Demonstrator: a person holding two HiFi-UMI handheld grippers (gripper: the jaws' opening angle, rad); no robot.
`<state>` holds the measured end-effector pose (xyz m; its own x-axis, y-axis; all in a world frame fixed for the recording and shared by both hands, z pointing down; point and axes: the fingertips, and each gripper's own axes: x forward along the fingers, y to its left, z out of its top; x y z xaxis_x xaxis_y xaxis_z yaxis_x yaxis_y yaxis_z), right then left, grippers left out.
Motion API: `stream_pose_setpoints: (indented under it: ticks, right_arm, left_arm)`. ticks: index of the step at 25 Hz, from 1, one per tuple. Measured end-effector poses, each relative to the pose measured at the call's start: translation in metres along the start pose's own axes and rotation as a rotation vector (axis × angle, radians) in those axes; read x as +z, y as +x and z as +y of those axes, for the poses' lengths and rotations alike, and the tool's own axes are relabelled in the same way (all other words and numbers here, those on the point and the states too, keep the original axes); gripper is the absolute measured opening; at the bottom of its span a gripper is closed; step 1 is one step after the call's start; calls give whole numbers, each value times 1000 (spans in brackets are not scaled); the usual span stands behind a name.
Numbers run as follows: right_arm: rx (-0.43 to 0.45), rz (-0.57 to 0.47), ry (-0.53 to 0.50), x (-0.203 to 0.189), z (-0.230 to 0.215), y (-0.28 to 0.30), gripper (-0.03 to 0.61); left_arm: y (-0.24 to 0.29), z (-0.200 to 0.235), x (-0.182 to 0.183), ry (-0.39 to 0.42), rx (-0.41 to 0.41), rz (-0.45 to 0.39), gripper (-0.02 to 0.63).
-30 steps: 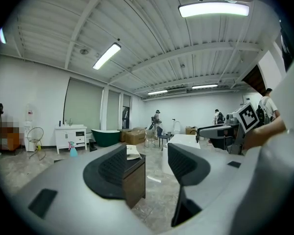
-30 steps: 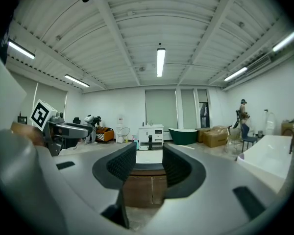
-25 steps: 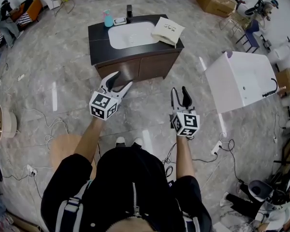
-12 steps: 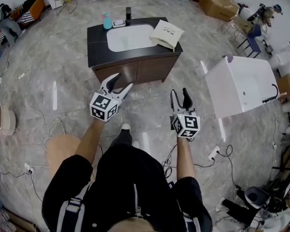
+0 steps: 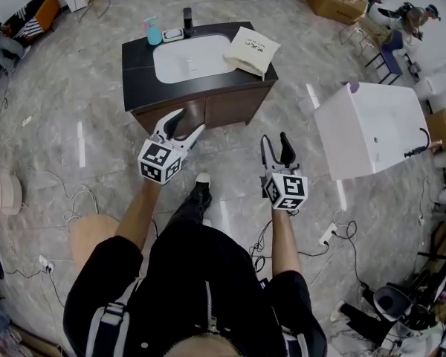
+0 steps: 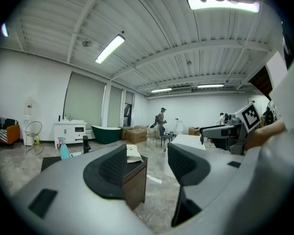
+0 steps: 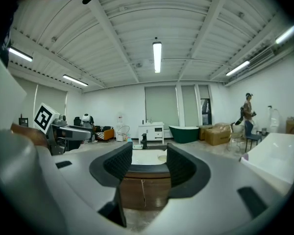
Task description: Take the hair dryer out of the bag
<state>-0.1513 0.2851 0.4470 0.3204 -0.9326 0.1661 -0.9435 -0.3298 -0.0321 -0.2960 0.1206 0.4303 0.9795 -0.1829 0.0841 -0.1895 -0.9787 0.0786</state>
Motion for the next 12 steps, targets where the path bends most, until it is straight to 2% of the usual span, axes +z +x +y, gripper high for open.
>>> stream_pose_setpoints:
  ticks: [6,12]
  right_arm:
    - [-10,21,1,3,-27,61,221]
    - [-15,26,-7,21,-53,128,221]
  left_arm:
    - [63,34,-1,19,-30,19,264]
    - [125,75,12,41,-49,22,262]
